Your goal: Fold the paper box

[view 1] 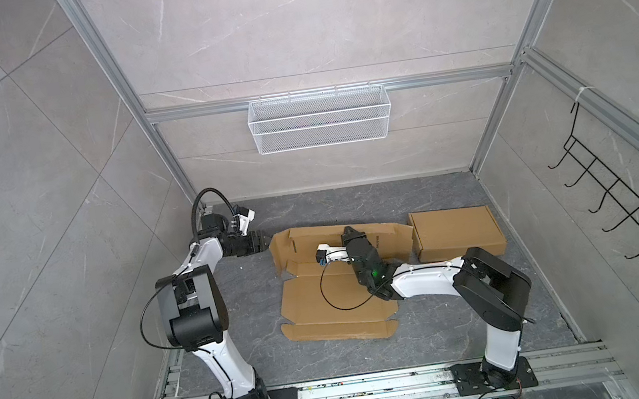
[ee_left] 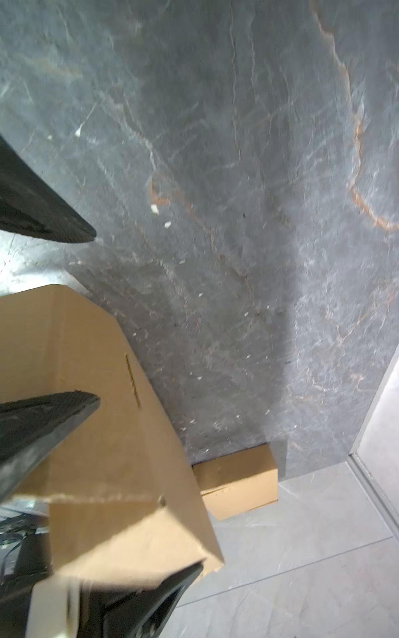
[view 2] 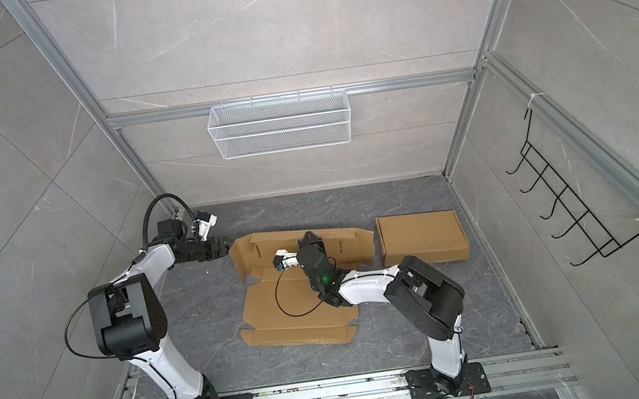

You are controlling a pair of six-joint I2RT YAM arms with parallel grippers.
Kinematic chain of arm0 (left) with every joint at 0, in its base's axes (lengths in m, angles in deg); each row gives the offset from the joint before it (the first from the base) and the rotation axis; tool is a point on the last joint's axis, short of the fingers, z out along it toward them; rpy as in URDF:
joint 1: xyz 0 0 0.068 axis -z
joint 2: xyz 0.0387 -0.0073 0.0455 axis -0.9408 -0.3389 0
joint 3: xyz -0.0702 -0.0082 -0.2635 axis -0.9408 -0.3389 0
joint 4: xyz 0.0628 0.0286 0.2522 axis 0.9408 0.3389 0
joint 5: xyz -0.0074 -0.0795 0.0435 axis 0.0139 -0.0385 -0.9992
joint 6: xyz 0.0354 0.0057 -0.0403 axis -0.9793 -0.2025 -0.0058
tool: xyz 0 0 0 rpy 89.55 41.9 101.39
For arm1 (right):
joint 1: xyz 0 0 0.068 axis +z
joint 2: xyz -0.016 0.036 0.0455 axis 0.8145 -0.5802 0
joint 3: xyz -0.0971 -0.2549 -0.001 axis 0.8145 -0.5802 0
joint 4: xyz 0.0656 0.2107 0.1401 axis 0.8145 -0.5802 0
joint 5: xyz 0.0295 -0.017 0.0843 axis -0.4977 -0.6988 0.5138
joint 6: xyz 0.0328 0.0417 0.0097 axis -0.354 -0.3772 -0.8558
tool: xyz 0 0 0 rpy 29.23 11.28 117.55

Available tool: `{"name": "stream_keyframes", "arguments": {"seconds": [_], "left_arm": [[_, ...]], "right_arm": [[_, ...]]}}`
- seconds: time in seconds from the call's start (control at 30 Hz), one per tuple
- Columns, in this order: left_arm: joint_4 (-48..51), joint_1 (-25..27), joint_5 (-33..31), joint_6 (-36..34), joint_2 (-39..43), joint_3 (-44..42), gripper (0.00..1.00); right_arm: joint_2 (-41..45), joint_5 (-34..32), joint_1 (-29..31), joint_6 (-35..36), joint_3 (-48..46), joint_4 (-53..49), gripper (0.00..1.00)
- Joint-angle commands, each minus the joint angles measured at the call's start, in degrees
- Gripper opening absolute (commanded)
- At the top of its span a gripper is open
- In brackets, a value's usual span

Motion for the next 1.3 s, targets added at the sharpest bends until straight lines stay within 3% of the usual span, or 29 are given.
{"name": "stream_keyframes", "arguments": {"seconds": [0.0, 0.23, 0.73, 1.27], "left_arm": [[3.3, 1.0, 0.3, -2.4, 4.6, -1.0, 0.71], [3.1, 1.5, -1.2, -1.1, 6.5, -2.8, 0.71], [-5.7, 8.5, -2.7, 2.5, 8.0, -10.0, 0.73], [-8.1, 10.5, -7.1, 6.0, 12.0, -17.4, 0.74]], "right_arm": [[0.8, -0.5, 0.0, 1.8, -1.3, 0.5, 0.00], [-0.8, -2.0, 0.2, 3.5, -3.8, 6.4, 0.00], [-1.2, -0.9, 0.6, 1.9, -1.2, 2.7, 0.00], [-0.5, -0.1, 0.5, -0.5, -0.4, -1.2, 0.00]]}}
